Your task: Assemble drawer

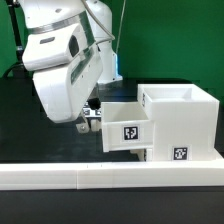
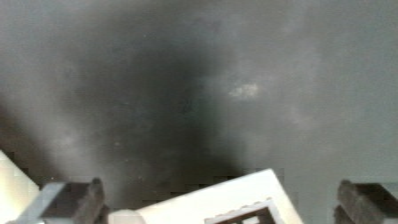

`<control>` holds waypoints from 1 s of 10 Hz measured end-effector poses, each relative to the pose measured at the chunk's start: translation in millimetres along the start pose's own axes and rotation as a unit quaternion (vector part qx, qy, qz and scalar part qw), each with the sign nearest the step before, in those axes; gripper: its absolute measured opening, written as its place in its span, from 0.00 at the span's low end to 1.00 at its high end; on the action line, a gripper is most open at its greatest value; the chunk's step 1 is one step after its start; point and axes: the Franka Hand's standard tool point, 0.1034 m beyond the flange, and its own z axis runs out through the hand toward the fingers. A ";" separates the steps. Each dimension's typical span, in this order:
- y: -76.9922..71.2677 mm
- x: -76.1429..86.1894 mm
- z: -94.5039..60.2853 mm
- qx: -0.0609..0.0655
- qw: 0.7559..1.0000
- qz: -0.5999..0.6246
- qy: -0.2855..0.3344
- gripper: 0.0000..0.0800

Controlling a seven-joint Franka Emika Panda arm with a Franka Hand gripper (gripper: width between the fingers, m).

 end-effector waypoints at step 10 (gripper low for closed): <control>-7.8 45.5 9.3 0.006 0.999 0.036 -0.004 0.81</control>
Offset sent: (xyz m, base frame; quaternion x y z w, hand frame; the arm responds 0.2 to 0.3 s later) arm -0.0003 0.0275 -0.0028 -0.0141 0.0106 0.0177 0.9997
